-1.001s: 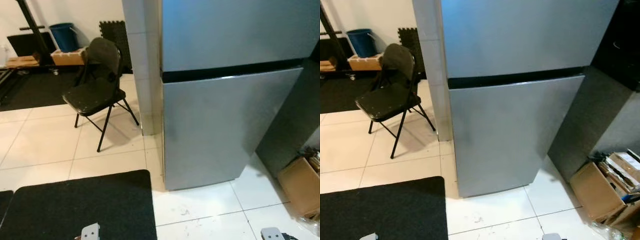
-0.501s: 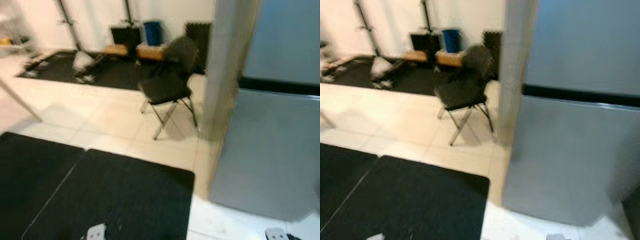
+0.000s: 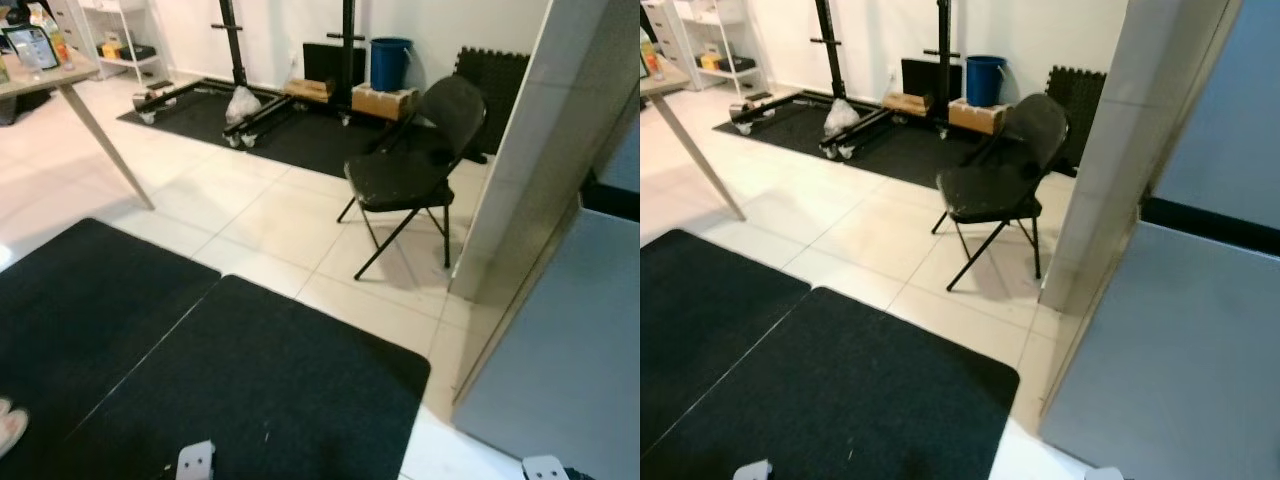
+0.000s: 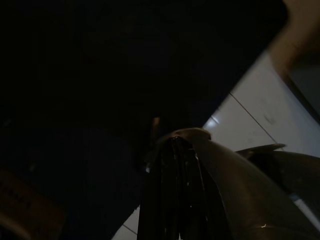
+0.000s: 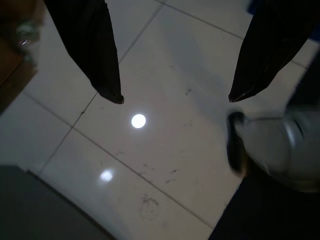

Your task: Restocking fridge

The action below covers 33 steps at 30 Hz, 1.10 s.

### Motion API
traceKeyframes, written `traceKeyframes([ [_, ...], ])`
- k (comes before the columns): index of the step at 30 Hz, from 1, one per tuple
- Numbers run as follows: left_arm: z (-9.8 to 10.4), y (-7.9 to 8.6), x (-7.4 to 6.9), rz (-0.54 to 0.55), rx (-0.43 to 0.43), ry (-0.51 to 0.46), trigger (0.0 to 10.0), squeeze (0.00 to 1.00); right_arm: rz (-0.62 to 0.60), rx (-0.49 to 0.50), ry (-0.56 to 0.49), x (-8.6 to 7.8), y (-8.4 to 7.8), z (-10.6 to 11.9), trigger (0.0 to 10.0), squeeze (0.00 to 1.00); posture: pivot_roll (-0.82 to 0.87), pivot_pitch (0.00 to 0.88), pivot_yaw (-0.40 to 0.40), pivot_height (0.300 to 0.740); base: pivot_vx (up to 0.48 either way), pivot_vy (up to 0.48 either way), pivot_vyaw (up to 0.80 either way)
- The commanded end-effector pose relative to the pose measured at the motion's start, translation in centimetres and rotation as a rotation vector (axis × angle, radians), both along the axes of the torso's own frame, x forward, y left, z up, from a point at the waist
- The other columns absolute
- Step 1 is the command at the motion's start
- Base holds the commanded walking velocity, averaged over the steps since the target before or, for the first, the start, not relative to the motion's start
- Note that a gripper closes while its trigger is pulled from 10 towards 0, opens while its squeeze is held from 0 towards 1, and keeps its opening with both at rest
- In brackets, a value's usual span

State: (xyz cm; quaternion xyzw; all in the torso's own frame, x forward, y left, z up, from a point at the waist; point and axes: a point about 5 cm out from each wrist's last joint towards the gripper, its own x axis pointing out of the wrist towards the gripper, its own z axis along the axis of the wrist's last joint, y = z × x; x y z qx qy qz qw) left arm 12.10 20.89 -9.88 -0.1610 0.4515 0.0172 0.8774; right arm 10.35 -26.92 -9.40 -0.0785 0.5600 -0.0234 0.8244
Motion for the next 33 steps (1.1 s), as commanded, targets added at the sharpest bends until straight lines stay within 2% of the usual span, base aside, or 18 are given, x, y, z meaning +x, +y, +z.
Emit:
traceKeyframes([
  [1,-0.17,0.12,-0.55,-0.002,0.005,0.021,10.0,0.00,0.007,0.002,-0.016,0.58,0.30,0.06,10.0,0.00,-0.07,0.000,-0.023,0.740,0.000,0.000,0.61],
  [15,-0.25,0.32,-0.77,0.040,0.011,0.033,10.0,0.00,0.004,-0.013,-0.016,0.48,0.26,0.04,10.0,0.00,-0.07,0.000,-0.024,0.740,0.000,0.000,0.00],
  [30,-0.29,0.26,-0.86,0.014,0.023,0.037,10.0,0.00,0.004,0.014,-0.032,0.76,0.38,0.11,10.0,0.00,-0.07,0.000,-0.029,0.740,0.300,0.000,0.00],
  [33,-0.31,0.20,-0.91,0.015,0.021,0.038,10.0,0.00,0.006,0.017,-0.036,0.80,0.39,0.13,10.0,0.00,-0.07,0.000,-0.029,0.740,0.284,0.000,0.53],
])
